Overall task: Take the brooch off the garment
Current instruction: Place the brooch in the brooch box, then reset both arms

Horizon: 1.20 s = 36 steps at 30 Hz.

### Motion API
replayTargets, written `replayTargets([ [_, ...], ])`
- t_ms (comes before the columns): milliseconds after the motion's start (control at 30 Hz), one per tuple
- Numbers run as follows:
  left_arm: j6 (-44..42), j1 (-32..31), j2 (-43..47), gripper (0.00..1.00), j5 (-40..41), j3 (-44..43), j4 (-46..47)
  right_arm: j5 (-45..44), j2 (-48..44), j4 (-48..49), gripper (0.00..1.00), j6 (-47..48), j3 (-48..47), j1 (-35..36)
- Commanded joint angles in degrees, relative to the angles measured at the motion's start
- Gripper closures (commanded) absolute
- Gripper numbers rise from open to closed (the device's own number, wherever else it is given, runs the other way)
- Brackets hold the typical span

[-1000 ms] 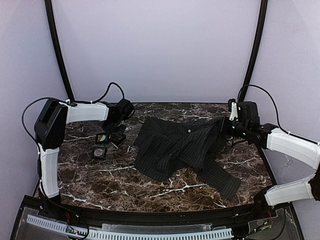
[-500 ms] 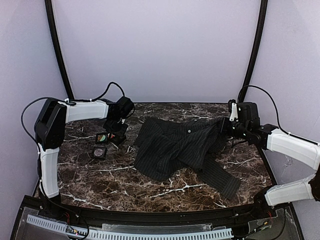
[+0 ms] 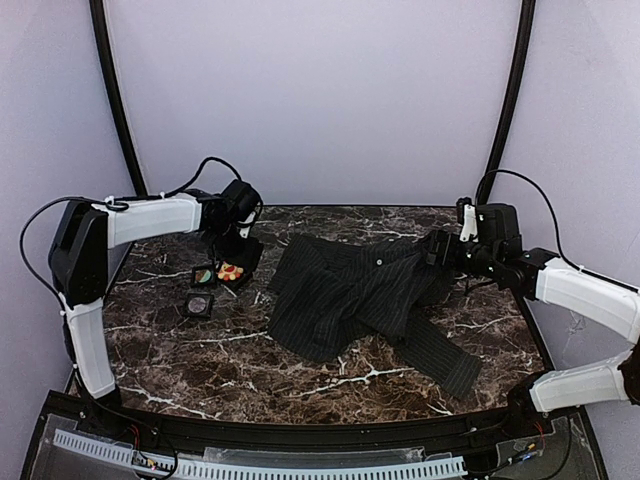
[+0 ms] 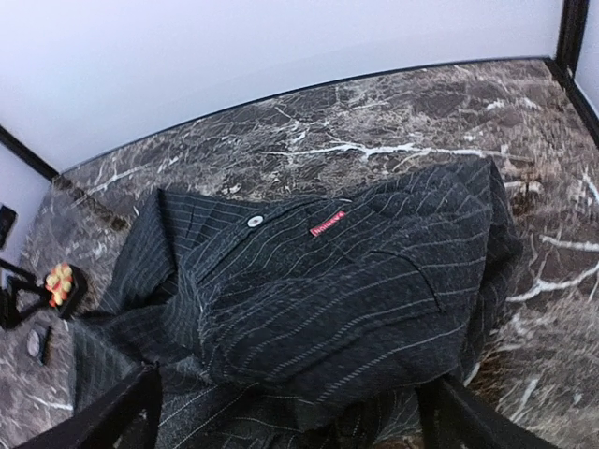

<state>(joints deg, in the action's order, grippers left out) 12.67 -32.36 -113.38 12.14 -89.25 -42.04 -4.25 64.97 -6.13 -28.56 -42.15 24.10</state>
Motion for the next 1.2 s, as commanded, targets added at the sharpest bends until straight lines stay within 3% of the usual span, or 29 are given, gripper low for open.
replayTargets([
  [0, 1.37, 0.52, 7.08, 0.18, -1.28, 3.16, 3.31, 0.04, -0.55, -0.96, 0.01, 2.15, -1.61, -0.71],
  [333, 4.56, 10.08, 20.89, 0.10, -1.62, 18.28, 16.80, 1.48, -3.62, -1.68, 0.01, 7.10, -2.56, -10.85],
  [500, 5.17, 20.56, 32.46, 0.08, -0.63, 33.26, 27.16, -1.00, -6.57, 4.92, 0.01, 10.46, 2.93, -16.47],
  [600, 5.35, 25.63, 41.89, 0.04, 0.16, 45.25, 38.68, -1.56, -9.90, 11.65, 0.01, 12.53, 7.50, -17.56],
  [700, 2.28, 26.63, 50.05, 0.01, 4.15, 53.88, 51.89, -0.84, -13.68, 19.25, 0.01, 14.91, 13.14, -17.68],
  [833, -2.65, 26.65, 54.10, 0.01, 7.78, 63.65, 63.28, 0.75, -20.48, 31.56, 0.01, 17.12, 23.05, -17.68],
  [1167, -9.81, 26.60, 58.28, 0.01, 4.70, 73.30, 73.48, 0.45, -27.01, 44.21, 0.01, 19.73, 37.83, -17.70],
])
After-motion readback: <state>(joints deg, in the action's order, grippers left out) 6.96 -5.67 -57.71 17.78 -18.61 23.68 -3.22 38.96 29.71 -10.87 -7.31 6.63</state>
